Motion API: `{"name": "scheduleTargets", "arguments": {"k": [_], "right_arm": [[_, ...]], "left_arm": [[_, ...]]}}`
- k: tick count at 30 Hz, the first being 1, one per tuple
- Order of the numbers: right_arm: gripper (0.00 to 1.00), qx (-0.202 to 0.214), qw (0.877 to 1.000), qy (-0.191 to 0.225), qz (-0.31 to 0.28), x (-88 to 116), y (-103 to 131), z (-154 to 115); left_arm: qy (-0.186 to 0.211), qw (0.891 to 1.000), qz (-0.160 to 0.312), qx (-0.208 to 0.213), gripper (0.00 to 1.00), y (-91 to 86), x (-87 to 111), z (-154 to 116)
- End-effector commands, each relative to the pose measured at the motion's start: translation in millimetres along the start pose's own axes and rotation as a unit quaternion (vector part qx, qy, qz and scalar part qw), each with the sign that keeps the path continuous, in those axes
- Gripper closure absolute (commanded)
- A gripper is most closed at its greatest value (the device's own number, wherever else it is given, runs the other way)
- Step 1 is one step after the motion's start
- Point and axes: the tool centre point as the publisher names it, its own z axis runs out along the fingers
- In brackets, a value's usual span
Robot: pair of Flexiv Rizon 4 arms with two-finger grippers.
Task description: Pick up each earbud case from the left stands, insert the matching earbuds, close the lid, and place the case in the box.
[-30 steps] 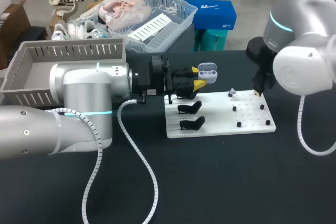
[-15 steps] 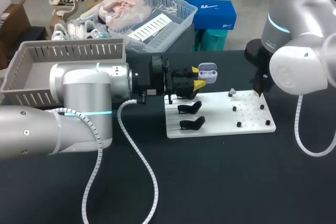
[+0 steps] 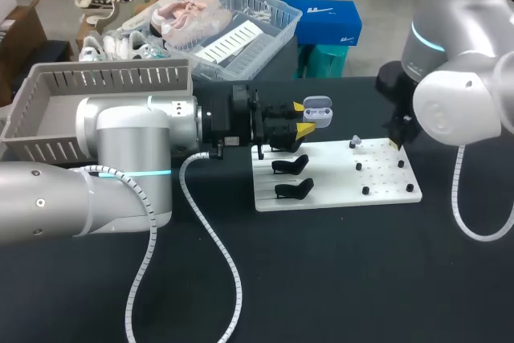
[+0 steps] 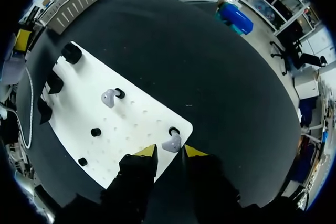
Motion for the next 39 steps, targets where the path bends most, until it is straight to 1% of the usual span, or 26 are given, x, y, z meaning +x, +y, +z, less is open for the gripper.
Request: {"name": "scheduleTargets", "arguments": {"k": [1,3,10,11,13,14,16,18,21,27,32,39], "right_arm": [[0.68,-0.001,1.0,0.0,0.002,-2.3,-2.1,2.3],[0.68,0.0,1.0,-0.001,0.002,-3.8,-2.6,2.4],[0.71,0.0,1.0,0.001,0.0,-6.3,-3.2,2.7],[0.74,0.0,1.0,0.0,0.0,-6.4,-3.2,2.8],[0.82,0.0,1.0,0.001,0.001,-6.4,-3.1,3.0],[0.83,0.0,1.0,0.001,0.001,-6.4,-3.1,3.2],[0.88,0.0,1.0,0.002,0.002,-6.1,-3.0,3.7],[0.9,-0.001,1.0,0.003,0.002,-5.5,-2.9,4.2],[1.0,-0.001,1.0,0.005,0.003,-4.8,-2.8,4.8],[1.0,-0.001,1.0,0.004,0.003,-3.1,-2.3,2.3],[1.0,0.019,1.0,-0.004,0.004,-0.7,0.3,-10.3],[1.0,0.036,0.999,-0.016,0.001,3.9,9.0,-29.2]], "left_arm": [[0.0,1.0,0.001,-0.001,1.0,0.2,0.6,0.7],[0.0,1.0,0.001,-0.001,1.0,0.2,0.6,0.7],[0.0,1.0,0.001,-0.001,1.0,0.2,0.6,0.7],[0.0,1.0,0.001,-0.001,1.0,0.2,0.6,0.7],[0.0,1.0,0.001,-0.001,1.0,0.2,0.6,0.7],[0.0,1.0,0.001,-0.001,1.0,0.2,0.6,0.7],[0.0,1.0,0.001,-0.001,1.0,0.2,0.6,0.7],[0.0,1.0,0.001,-0.001,1.0,0.2,0.6,0.7],[0.0,1.0,0.001,-0.001,1.0,0.2,0.6,0.7],[0.0,1.0,0.001,-0.001,1.0,0.2,0.6,0.7],[0.0,1.0,0.001,-0.001,1.0,0.2,0.6,0.7],[0.0,1.0,0.001,-0.001,1.0,0.2,0.6,0.7]]}}
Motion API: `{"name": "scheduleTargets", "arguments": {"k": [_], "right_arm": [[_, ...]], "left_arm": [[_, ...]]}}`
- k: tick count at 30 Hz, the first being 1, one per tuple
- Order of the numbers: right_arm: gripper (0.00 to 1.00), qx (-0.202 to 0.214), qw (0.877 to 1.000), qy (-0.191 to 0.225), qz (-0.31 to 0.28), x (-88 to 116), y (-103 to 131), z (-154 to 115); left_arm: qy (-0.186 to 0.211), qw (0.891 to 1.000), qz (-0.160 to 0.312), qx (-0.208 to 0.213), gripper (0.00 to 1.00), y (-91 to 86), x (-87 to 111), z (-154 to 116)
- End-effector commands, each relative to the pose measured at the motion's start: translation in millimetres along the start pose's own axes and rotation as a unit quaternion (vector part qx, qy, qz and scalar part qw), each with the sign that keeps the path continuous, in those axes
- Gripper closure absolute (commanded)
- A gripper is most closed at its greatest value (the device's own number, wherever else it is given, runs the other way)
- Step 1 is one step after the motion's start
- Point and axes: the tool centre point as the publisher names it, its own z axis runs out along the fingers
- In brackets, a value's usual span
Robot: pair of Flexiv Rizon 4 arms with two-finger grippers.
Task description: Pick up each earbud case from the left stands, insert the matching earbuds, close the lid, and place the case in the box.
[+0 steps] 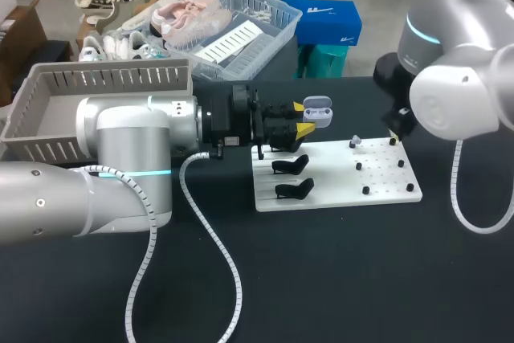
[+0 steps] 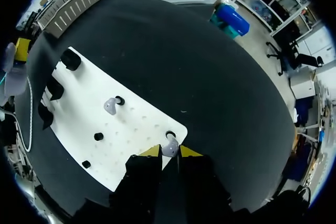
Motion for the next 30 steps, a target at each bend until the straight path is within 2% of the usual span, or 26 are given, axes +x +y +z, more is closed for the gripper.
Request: {"name": "scheduleTargets", "arguments": {"k": [1,4,6,26,28,30], "right_arm": [[1.0,0.02,1.0,-0.015,-0.001,14.4,12.0,-16.4],[1.0,0.028,0.999,-0.022,-0.003,17.7,19.6,-24.3],[1.0,0.011,0.999,-0.043,-0.012,19.8,27.4,-30.9],[1.0,0.011,0.999,-0.043,-0.012,19.8,27.4,-30.9],[1.0,0.015,0.999,-0.029,0.009,21.0,34.4,-28.5],[1.0,0.0,0.999,-0.026,0.042,25.2,37.2,-28.2]], "left_arm": [[0.0,1.0,0.001,-0.001,1.0,0.2,0.6,0.7],[0.0,1.0,0.001,-0.001,1.0,0.2,0.6,0.7],[0.0,1.0,0.001,-0.001,1.0,0.2,0.6,0.7],[0.0,1.0,0.001,-0.001,1.0,0.2,0.6,0.7],[0.0,1.0,0.001,-0.001,1.0,0.2,0.6,0.7],[0.0,1.0,0.001,-0.001,1.0,0.2,0.6,0.7]]}}
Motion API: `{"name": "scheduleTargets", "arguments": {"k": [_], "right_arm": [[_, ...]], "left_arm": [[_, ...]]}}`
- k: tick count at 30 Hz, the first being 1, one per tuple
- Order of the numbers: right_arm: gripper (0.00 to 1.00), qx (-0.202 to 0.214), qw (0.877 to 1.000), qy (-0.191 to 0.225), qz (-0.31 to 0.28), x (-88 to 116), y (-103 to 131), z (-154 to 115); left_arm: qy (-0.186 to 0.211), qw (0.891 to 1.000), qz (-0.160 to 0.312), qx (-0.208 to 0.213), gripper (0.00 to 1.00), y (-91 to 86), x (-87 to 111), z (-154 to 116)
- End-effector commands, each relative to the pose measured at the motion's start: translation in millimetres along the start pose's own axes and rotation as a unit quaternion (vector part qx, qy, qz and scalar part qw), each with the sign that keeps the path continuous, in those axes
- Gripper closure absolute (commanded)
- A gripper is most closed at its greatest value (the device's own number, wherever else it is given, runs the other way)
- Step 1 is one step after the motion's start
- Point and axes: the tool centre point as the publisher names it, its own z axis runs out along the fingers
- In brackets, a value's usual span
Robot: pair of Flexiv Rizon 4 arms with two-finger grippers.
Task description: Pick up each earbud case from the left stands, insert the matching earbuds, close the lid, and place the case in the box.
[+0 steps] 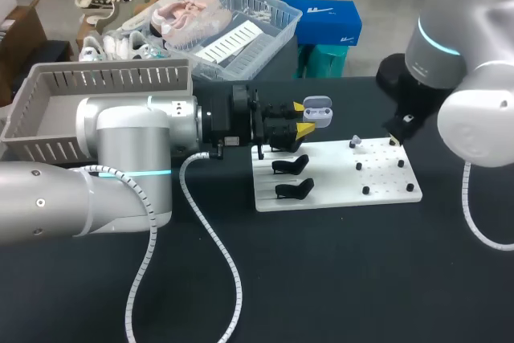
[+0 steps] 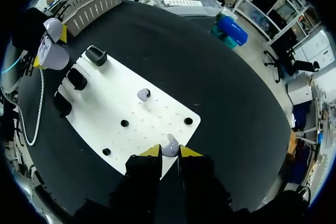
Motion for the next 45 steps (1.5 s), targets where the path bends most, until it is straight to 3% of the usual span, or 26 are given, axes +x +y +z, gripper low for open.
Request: {"name": "scheduleTargets", "arguments": {"k": [1,5,11,15,19,30,35,45], "right_arm": [[1.0,0.003,0.998,0.02,0.057,5.7,10.0,-1.6],[1.0,-0.011,0.991,0.033,0.126,17.4,18.0,-13.6],[1.0,-0.014,0.977,0.018,0.212,26.3,35.6,-41.7],[1.0,-0.038,0.962,0.0,0.27,27.7,44.7,-54.8],[1.0,-0.036,0.949,0.006,0.312,19.8,58.6,-64.1],[1.0,0.037,0.909,0.015,0.414,-5.3,87.9,-85.5],[1.0,0.078,0.9,0.03,0.428,-22.1,99.9,-92.0],[1.0,0.115,0.893,0.051,0.432,-56.3,115.5,-101.3]], "left_arm": [[0.0,1.0,0.0,-0.001,1.0,0.2,0.6,0.7],[0.0,1.0,0.0,-0.001,1.0,0.2,0.6,0.7],[0.0,1.0,0.0,-0.001,1.0,0.2,0.6,0.7],[0.0,1.0,0.0,-0.001,1.0,0.2,0.6,0.7],[0.0,1.0,0.0,-0.001,1.0,0.2,0.6,0.7],[0.0,1.0,0.0,-0.001,1.0,0.2,0.6,0.7],[0.0,1.0,0.0,-0.001,1.0,0.2,0.6,0.7],[0.0,1.0,0.0,-0.001,1.0,0.2,0.6,0.7]]}}
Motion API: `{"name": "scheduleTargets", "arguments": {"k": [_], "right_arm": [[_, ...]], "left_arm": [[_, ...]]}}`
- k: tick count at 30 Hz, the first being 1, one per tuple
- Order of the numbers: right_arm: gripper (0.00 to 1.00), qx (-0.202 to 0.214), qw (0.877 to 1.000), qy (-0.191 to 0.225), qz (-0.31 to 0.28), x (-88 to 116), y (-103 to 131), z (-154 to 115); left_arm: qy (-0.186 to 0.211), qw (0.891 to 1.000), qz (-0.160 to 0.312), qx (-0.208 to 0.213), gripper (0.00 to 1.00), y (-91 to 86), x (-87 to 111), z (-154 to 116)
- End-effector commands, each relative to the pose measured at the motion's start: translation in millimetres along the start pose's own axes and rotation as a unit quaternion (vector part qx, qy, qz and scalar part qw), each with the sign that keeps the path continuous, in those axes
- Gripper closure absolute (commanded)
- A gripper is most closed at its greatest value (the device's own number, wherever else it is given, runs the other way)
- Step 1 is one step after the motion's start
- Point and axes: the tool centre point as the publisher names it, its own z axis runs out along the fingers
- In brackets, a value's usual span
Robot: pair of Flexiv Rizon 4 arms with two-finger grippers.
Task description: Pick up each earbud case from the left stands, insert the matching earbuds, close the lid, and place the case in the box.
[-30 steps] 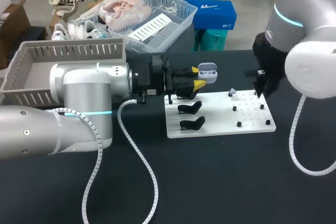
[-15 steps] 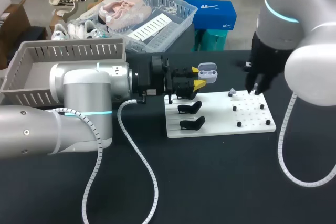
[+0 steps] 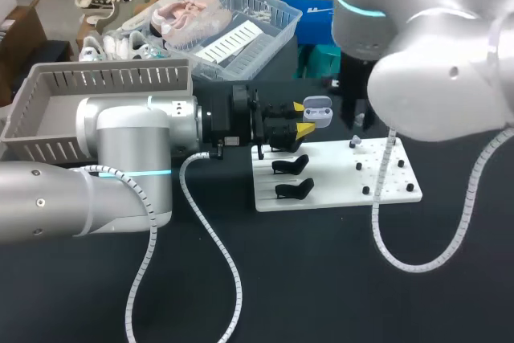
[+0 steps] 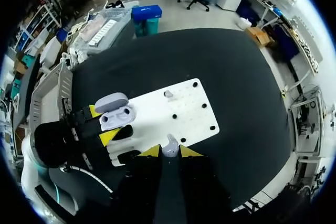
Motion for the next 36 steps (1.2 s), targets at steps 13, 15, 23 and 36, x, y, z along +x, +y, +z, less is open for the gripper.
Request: {"name": "scheduleTargets", "arguments": {"k": [13,15,23,36], "right_arm": [[1.0,0.083,0.996,0.007,0.043,-22.8,44.2,9.0],[1.0,0.081,0.996,0.004,0.046,-24.2,47.2,8.9],[1.0,0.07,0.997,-0.002,0.043,-27.5,53.7,6.7],[1.0,0.054,0.998,0.003,0.04,-30.6,53.3,15.2]], "left_arm": [[0.0,1.0,0.001,-0.001,1.0,0.1,0.6,0.7],[0.0,1.0,0.001,-0.001,1.0,0.1,0.6,0.7],[0.0,1.0,0.001,-0.001,1.0,0.1,0.6,0.7],[0.0,1.0,0.001,-0.001,1.0,0.1,0.6,0.7]]}}
